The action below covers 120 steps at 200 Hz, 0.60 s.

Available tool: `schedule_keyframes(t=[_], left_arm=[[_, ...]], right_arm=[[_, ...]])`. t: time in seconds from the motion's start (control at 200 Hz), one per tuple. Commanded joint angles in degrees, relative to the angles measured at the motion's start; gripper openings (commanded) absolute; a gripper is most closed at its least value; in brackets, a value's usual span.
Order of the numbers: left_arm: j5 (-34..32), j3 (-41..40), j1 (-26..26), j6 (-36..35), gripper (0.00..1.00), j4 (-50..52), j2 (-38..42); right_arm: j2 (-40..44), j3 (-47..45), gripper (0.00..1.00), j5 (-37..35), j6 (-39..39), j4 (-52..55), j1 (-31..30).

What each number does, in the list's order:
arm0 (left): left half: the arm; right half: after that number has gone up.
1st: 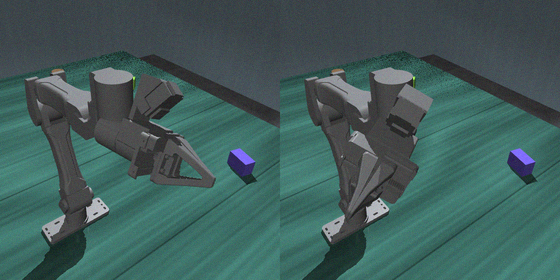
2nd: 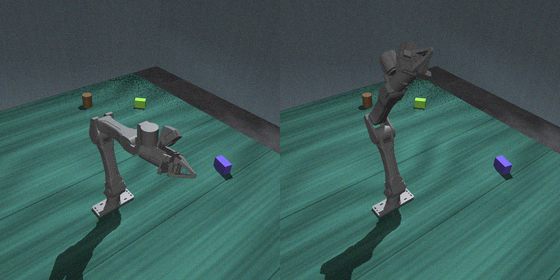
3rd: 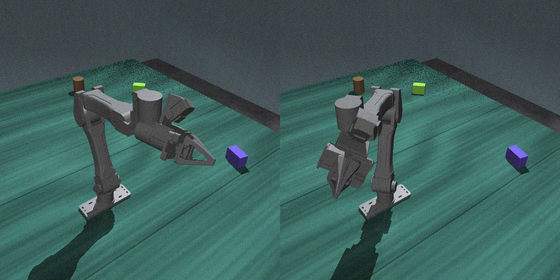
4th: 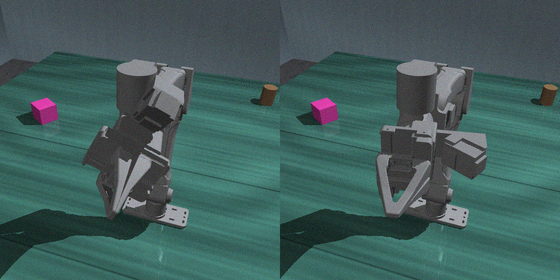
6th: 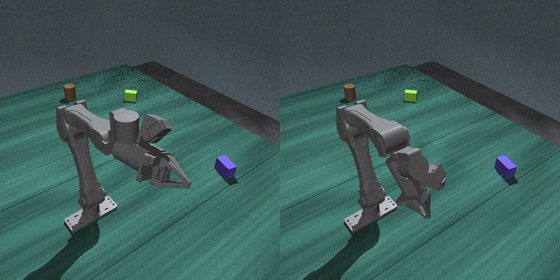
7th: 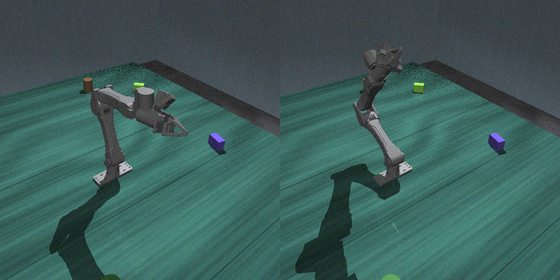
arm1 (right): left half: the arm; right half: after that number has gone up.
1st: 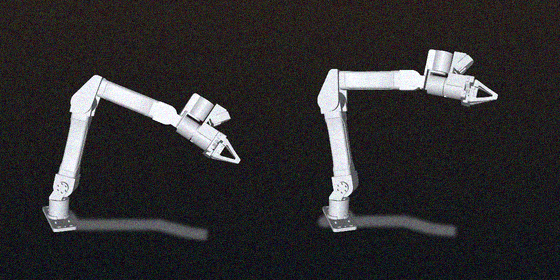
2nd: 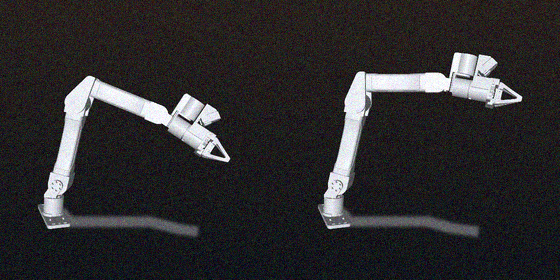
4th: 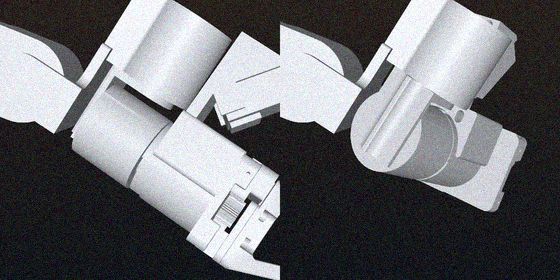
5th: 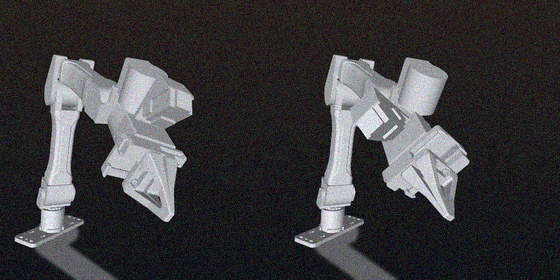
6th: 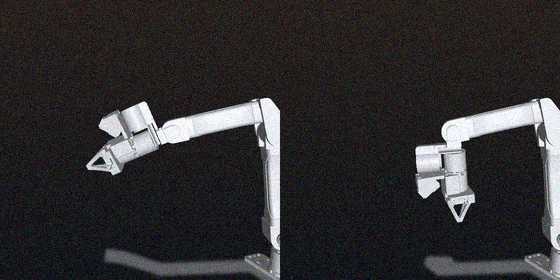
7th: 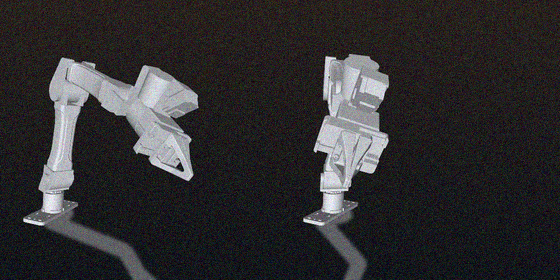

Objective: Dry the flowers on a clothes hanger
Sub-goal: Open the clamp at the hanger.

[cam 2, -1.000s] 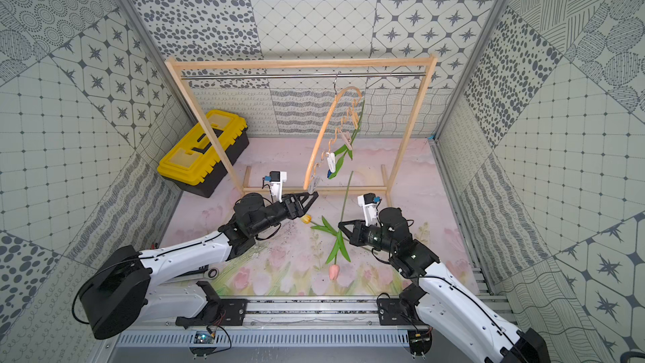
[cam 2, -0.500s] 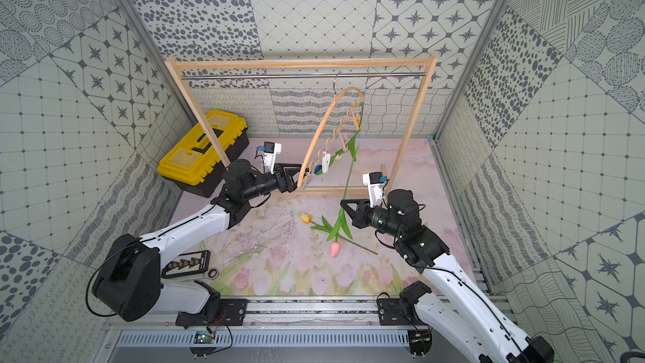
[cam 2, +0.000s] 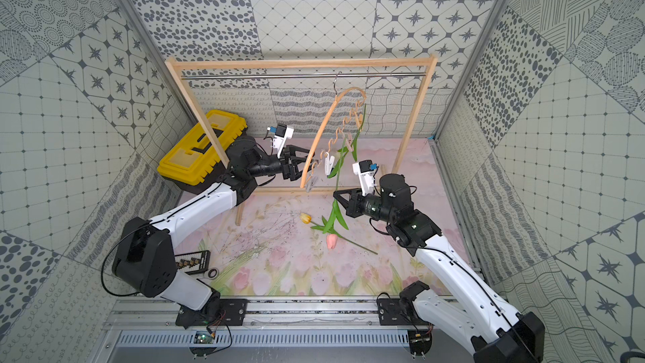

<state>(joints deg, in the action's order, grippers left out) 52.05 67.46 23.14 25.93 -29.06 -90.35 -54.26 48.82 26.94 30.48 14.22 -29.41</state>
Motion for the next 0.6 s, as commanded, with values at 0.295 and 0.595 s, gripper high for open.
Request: schedule_keyframes(t=[0.295, 0.595], left_arm=[[8.56, 6.0, 3.13, -4.93, 0.84, 3.57, -4.26], [9.11, 8.45, 4.29, -5.11, 0.63, 4.92, -5.53]], right_arm=[[-3.29, 4.52, 0.0, 2.11, -3.12, 0.08, 0.63], [-3.15, 4.36, 0.0, 2.41, -3.67, 1.06, 0.96]])
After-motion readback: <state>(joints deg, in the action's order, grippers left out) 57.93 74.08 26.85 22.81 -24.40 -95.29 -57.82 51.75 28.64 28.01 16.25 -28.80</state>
